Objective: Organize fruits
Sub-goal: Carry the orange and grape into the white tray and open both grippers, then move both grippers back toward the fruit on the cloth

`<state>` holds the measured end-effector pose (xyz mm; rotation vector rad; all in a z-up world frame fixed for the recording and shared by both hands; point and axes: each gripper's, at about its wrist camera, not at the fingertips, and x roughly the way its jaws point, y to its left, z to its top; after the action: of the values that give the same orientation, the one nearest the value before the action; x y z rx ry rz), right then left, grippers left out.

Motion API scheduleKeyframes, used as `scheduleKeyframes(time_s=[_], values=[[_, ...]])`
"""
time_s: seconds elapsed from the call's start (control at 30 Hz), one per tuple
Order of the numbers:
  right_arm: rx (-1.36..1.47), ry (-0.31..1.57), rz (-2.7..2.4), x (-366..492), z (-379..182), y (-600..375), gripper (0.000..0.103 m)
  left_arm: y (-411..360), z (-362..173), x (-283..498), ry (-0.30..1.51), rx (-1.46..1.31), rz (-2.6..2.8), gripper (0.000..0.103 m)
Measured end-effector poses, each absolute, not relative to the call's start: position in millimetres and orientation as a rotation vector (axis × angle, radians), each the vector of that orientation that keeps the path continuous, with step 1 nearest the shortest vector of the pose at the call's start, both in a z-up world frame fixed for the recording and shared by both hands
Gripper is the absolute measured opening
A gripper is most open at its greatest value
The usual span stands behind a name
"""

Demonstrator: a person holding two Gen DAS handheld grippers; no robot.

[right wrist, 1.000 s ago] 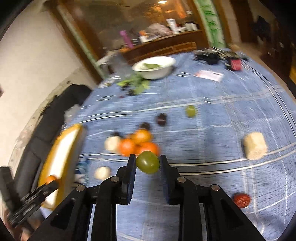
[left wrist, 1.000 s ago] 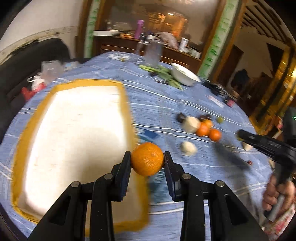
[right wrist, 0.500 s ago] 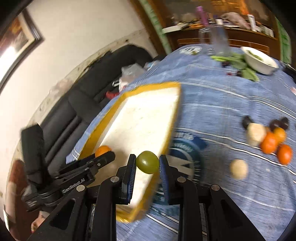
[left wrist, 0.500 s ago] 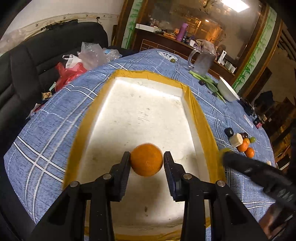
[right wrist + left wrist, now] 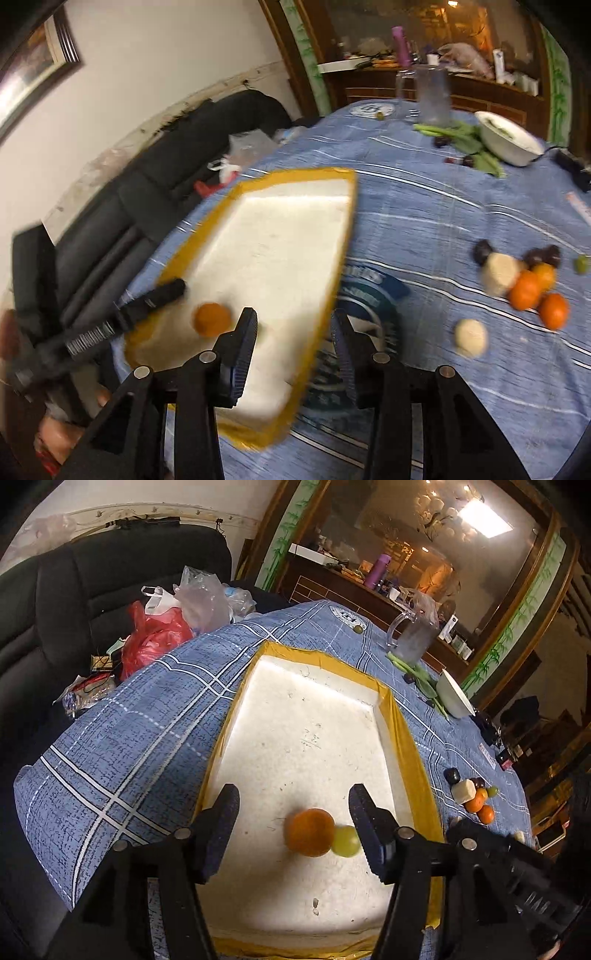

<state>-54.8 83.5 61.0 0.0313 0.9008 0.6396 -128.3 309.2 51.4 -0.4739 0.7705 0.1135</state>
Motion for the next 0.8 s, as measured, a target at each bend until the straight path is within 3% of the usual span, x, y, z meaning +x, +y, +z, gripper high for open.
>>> scheduleKeyframes(time_s=[0.13,0.2,0.43,0.63,0.8], values=[[-0.032,0.966,0.649,-70.3,41.7,89.4,0.043,306.2,52.1,-129.8,0.773,-0.476,0.101,0.061],[-0.065,0.993,0.661,-77.8,32.7,97.4,0.030,304.2,54.7,-132.8,0.768,-0.467,0.099,0.061],[-0.147,0.982,0.673,-102.4,30.4,115.8,0.029,298.4,64.6,-141.0,0.749,-0.449,0.098,0.061],[0.014,0.954,0.684,-102.7,45.0,80.8,0.031,278.3,76.8,-146.8,0.744,-0.384,0.068,0.062],[0.016,0.841,0.566,-107.7,70.5,25.1,0.033,253.8,91.9,-153.6,0.711,-0.319,0.043,0.069]])
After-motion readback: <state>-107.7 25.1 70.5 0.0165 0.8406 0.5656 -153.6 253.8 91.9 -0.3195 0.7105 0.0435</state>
